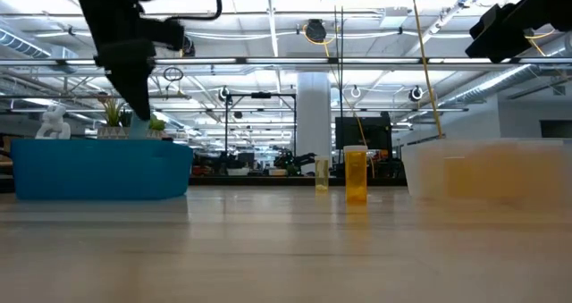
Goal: Pick and place medicine bottles into bin by pill shape (circle, oval)
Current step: Put the small blue pill bottle into the blue bin
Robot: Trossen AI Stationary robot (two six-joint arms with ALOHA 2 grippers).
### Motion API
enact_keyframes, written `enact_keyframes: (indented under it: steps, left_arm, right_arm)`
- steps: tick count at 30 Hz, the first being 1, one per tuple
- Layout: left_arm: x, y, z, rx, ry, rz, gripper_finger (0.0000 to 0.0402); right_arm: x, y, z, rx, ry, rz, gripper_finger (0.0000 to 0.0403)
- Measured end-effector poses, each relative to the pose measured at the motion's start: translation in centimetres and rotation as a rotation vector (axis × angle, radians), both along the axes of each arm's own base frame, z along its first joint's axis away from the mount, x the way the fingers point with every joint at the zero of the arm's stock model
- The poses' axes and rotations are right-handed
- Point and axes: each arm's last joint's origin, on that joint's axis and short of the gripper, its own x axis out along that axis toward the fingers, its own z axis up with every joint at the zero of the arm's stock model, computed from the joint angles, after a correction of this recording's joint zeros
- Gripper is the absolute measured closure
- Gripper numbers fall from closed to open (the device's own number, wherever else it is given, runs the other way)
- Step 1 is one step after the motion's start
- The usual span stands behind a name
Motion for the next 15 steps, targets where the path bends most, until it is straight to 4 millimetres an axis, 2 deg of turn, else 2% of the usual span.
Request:
enact_keyframes:
  steps: [9, 15]
  left_arm:
    - [-0.6, 1.1, -2.9, -0.02, -0.013, 0.09, 0.0273]
    - [-0.8, 1.6, -4.0, -0.021, -0.028, 0.109, 0.0273]
  right_arm:
    - [0.0, 0.0, 0.0, -0.001, 0.0, -0.001, 0.0177]
    - [0.0, 0.0, 0.0, 0.0, 0.0, -0.001, 0.0177]
